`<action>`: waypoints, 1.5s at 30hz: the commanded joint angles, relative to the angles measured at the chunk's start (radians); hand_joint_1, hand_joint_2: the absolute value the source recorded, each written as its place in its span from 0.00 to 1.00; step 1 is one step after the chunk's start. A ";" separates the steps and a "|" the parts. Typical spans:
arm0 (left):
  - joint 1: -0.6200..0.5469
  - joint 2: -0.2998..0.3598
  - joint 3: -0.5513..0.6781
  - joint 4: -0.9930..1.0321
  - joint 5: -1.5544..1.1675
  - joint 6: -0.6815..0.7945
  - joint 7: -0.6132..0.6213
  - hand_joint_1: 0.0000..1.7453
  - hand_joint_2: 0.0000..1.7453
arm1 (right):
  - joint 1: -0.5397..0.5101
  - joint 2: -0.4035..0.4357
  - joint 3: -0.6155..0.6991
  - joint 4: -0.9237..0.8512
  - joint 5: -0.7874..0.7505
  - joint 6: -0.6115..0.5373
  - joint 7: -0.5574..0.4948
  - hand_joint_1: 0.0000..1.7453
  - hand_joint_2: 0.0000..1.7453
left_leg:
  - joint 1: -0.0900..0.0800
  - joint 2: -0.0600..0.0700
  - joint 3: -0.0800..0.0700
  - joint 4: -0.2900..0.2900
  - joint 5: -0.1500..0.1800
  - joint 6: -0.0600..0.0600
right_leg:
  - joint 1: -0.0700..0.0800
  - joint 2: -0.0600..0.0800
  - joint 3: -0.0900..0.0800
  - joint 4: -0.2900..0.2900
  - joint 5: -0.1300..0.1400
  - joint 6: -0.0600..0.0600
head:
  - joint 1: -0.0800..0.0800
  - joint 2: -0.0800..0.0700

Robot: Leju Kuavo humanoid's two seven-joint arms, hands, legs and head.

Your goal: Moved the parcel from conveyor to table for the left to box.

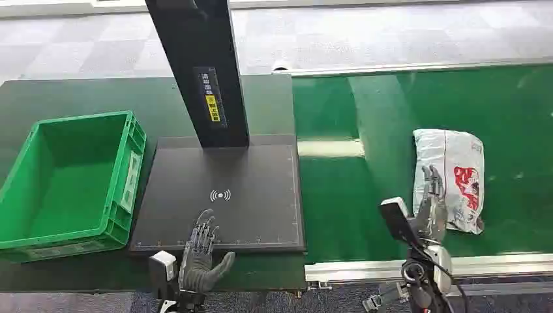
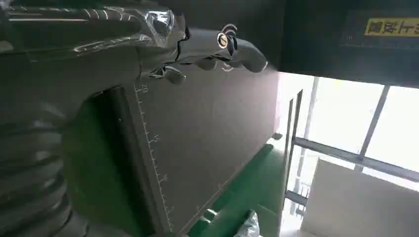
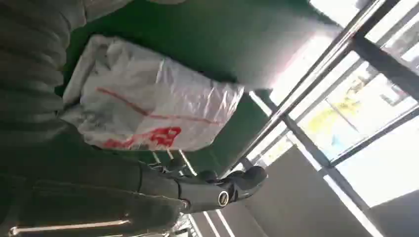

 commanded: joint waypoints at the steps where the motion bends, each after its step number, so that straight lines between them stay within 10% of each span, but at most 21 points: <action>1: 0.031 0.034 -0.019 -0.022 0.011 0.009 0.005 0.00 1.00 | -0.158 -0.199 -0.257 0.196 0.025 0.177 0.165 0.00 1.00 | -0.001 -0.001 0.001 -0.001 0.000 0.001 | -0.001 -0.003 0.002 -0.001 0.000 0.001 | 0.000 0.000; 9: 0.044 0.049 -0.026 -0.037 0.018 0.014 0.005 0.00 1.00 | -0.274 -0.284 -0.291 0.526 0.027 0.364 0.207 0.00 1.00 | -0.002 0.000 0.001 -0.001 -0.002 0.002 | -0.002 -0.001 0.002 -0.002 0.000 0.001 | 0.000 0.000; 30: 0.029 0.040 -0.046 -0.027 0.026 0.038 0.005 0.00 1.00 | -0.335 -0.173 -0.200 0.594 0.128 0.505 0.287 0.00 1.00 | -0.001 0.004 0.001 -0.001 -0.002 0.002 | -0.001 0.002 0.001 -0.002 0.001 0.001 | 0.000 0.000; 31: 0.029 0.041 -0.046 -0.027 0.028 0.040 0.005 0.00 1.00 | -0.334 -0.172 -0.203 0.590 0.127 0.498 0.282 0.82 1.00 | -0.002 0.002 0.000 0.000 -0.001 0.002 | -0.001 0.001 0.000 -0.001 0.000 0.001 | 0.000 0.000; 32: 0.029 0.041 -0.046 -0.027 0.028 0.040 0.005 0.00 1.00 | -0.334 -0.172 -0.203 0.590 0.127 0.498 0.282 0.94 1.00 | -0.001 0.003 0.001 -0.001 -0.001 0.002 | -0.001 0.001 0.001 -0.002 0.001 0.001 | 0.000 0.000; 45: 0.032 0.047 -0.041 -0.023 0.042 0.059 0.005 0.00 1.00 | -0.363 -0.167 -0.250 0.557 0.087 0.437 0.184 1.00 1.00 | -0.002 0.003 0.002 -0.001 -0.002 0.002 | -0.001 0.000 0.002 -0.002 0.000 0.001 | 0.000 0.000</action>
